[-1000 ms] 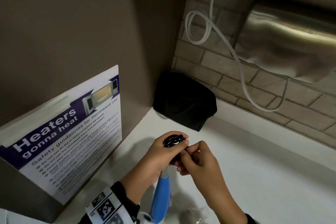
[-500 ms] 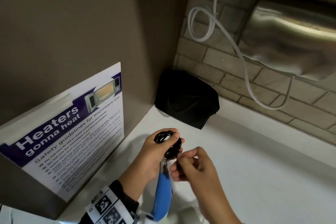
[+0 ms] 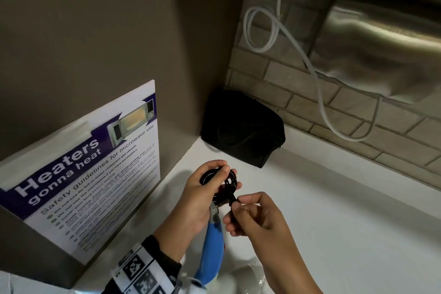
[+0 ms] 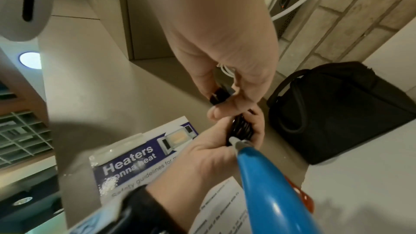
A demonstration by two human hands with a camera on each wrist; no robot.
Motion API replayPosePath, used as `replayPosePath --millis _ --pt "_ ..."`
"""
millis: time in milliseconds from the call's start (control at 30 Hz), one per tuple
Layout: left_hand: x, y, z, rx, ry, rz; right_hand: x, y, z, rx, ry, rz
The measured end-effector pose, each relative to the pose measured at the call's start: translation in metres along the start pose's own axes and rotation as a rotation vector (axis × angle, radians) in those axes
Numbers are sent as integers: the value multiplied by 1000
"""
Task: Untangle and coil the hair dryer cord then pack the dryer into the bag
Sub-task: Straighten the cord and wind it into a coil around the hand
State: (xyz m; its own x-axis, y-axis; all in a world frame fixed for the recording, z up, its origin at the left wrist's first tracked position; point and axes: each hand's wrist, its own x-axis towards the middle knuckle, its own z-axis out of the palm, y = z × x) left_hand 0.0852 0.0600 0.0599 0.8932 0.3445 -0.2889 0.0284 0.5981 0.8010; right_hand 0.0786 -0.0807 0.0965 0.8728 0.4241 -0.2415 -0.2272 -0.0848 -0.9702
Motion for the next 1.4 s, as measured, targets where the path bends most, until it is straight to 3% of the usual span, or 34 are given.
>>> replayPosePath --millis 133,267,400,533,733,900,1033,1133,1400 --pt "0 2 -1 -1 -49 -8 6 5 -7 -109 -61 46" --pt "-1 1 -1 137 -106 -20 13 1 -14 -282 -81 11" --pt "3 -7 -3 228 -34 41 21 -11 -20 -364 6 -62" --pt "0 -8 -3 323 -83 77 32 -21 -28 -483 35 -101" --pt "-4 -17 -9 368 -205 -52 48 -18 -34 -547 -62 -153" --pt "-14 -21 -26 376 -276 -137 55 -4 -52 -453 -6 -89" --pt "-24 -41 -60 692 -440 -287 62 12 -77 -311 82 12" --pt "-25 -52 -65 876 -543 -301 67 25 -94 -229 92 117" --pt "-7 -90 -25 937 -456 -343 75 61 -128 -207 127 303"
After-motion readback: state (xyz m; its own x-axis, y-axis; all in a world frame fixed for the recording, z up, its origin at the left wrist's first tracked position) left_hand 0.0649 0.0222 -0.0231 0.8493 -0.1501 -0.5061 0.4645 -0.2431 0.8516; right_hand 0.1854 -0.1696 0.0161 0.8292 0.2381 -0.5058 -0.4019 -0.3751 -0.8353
